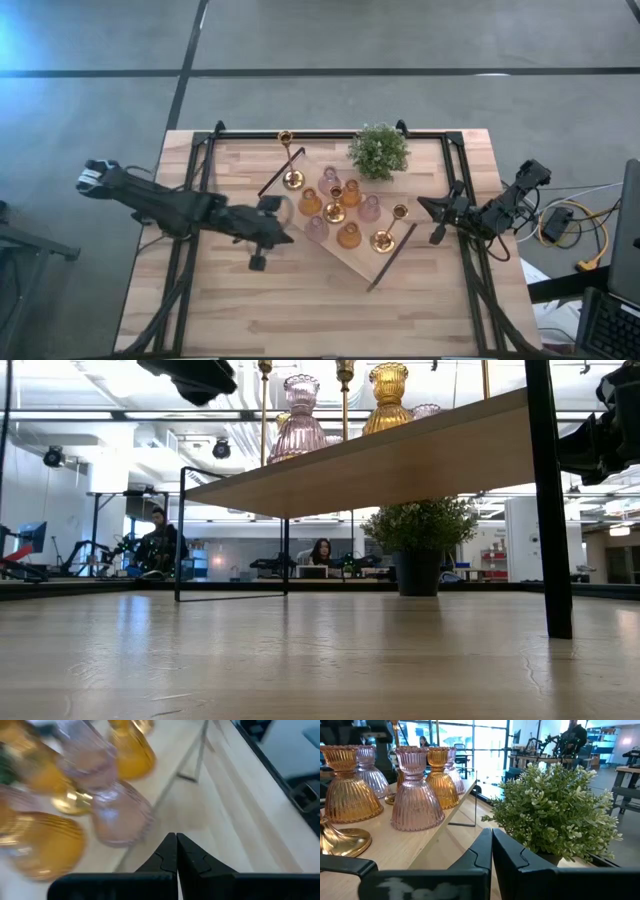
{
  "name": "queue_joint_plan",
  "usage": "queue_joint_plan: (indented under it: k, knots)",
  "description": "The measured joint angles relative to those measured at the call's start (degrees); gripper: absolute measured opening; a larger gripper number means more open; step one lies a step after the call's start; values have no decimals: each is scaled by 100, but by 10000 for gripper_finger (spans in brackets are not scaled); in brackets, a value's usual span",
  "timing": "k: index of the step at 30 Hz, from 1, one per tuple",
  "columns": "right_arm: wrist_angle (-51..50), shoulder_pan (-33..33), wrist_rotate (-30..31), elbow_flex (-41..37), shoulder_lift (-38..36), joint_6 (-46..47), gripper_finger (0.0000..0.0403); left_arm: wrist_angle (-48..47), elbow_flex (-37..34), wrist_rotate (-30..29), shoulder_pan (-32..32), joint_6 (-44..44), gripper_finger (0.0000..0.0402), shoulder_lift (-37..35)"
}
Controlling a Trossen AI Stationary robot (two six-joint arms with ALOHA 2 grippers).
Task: Pick & Place candle stick holders
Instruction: Return to Home Position
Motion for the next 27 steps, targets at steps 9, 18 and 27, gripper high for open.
queue_joint_plan:
  k: [9, 18, 27]
  knots:
    - [2, 2, 0, 1, 0, -2, 8, 1823, -1935, -626, -94, 485, 0, -2013]
    - [0, 2, 0, 1, 0, 0, 8, 3170, -3739, 61, 95, 613, 0, -3787]
    - [0, 2, 0, 1, 0, 0, 8, 3527, -4636, -127, 197, 899, 0, -4707]
